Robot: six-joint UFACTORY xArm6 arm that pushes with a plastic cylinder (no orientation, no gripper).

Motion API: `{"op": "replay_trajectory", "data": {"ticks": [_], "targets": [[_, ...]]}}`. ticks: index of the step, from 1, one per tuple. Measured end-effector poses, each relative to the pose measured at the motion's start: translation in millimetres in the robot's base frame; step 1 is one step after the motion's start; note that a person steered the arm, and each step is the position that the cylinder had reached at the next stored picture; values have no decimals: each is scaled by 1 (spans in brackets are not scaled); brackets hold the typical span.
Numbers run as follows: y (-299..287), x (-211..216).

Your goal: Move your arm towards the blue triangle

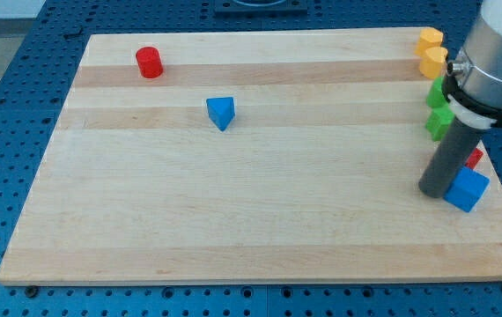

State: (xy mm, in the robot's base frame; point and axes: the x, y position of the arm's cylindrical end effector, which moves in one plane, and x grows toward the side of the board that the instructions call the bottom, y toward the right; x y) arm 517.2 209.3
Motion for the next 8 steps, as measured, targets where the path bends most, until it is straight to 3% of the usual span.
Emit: {"op": "replay_trajectory", "data": {"ticks": [2,3,4,6,7,8], "targets": [[5,3],[-14,-23],[-62,-79],[-243,-173],[-305,-189],[-327,-169]]}}
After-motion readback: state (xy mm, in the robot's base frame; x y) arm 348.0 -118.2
